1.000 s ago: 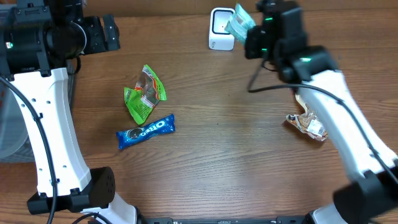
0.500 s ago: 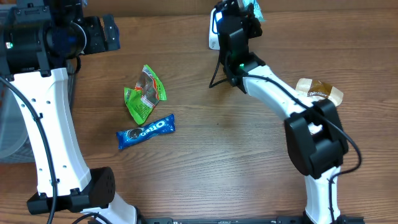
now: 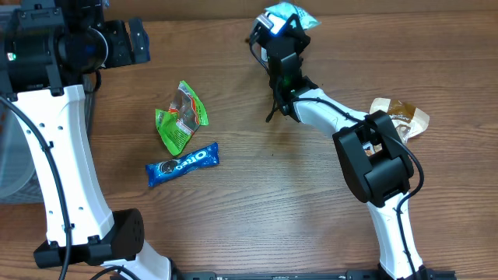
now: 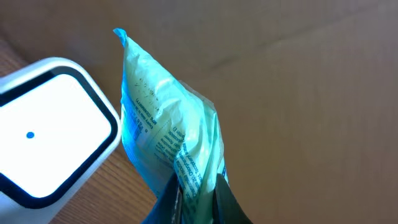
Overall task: Scan the item barcode
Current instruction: 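Lift the pale green bag and hold it to the white scanner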
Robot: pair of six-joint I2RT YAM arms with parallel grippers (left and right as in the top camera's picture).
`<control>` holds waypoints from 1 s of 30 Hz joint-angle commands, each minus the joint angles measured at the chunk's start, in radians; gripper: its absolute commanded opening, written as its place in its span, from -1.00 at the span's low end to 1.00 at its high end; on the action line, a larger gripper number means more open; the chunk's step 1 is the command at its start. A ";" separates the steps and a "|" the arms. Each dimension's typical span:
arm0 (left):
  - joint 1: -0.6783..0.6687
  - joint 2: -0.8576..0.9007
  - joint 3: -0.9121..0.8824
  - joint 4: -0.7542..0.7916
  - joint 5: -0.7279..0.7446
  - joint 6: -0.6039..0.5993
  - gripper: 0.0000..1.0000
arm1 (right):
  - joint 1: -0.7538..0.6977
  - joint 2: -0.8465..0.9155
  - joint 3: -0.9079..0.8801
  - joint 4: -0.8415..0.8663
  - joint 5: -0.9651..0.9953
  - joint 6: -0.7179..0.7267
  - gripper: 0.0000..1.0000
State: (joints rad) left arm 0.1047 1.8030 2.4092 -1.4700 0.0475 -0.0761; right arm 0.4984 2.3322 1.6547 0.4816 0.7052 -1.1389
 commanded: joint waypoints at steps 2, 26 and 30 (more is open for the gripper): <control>0.000 0.008 0.003 0.001 -0.003 -0.010 1.00 | 0.000 -0.012 0.019 0.010 -0.062 -0.093 -0.92; 0.000 0.008 0.003 0.001 -0.003 -0.010 1.00 | -0.096 -0.011 0.019 0.078 -0.364 -0.488 -0.93; 0.000 0.008 0.003 0.001 -0.003 -0.010 1.00 | -0.096 -0.011 0.019 0.079 -0.365 -0.512 -0.92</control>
State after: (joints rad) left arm 0.1047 1.8030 2.4092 -1.4700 0.0475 -0.0761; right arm 0.4000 2.3322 1.6550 0.5453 0.3698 -1.5799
